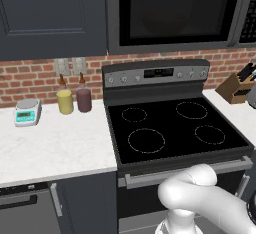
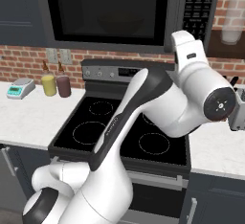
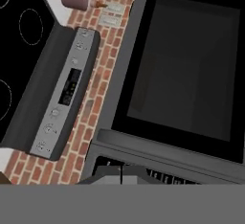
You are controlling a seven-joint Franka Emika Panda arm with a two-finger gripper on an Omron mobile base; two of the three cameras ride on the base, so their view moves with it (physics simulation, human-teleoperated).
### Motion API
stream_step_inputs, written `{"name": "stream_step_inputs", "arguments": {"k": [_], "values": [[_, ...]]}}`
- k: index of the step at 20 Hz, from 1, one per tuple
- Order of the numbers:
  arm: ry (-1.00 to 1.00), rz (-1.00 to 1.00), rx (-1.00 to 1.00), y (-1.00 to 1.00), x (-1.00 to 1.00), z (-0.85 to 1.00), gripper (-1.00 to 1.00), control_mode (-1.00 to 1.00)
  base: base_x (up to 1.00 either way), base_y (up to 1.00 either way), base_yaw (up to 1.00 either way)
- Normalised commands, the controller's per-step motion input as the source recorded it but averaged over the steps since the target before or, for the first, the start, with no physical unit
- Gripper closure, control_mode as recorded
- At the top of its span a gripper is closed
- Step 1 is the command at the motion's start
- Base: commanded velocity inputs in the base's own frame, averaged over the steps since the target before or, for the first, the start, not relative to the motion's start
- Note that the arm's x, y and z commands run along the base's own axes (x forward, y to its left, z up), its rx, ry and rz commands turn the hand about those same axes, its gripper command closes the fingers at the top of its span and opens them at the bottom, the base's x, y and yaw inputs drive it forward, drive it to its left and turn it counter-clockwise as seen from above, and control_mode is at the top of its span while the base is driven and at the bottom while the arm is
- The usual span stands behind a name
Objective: Open the microwave, place the bowl with waffle inside the microwave, then close the microwave door and turn it on.
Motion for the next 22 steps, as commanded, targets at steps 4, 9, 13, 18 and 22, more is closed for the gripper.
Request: {"name": "stream_step_inputs", "arguments": {"k": [4,9,13,18,22], "values": [[0.00,0.00,0.00,0.01,0.17,0.00,1.00,-1.00,0.00,0.00,0.00],[0.00,0.00,0.00,0.04,0.19,0.00,1.00,-1.00,0.00,0.00,0.00],[0.00,0.00,0.00,0.01,0.14,0.00,1.00,-1.00,0.00,0.00,0.00],[0.00,0.00,0.00,0.12,0.20,0.00,1.00,-1.00,0.00,0.00,0.00],[0.00,0.00,0.00,0.19,0.26,0.00,1.00,-1.00,0.00,0.00,0.00]]}}
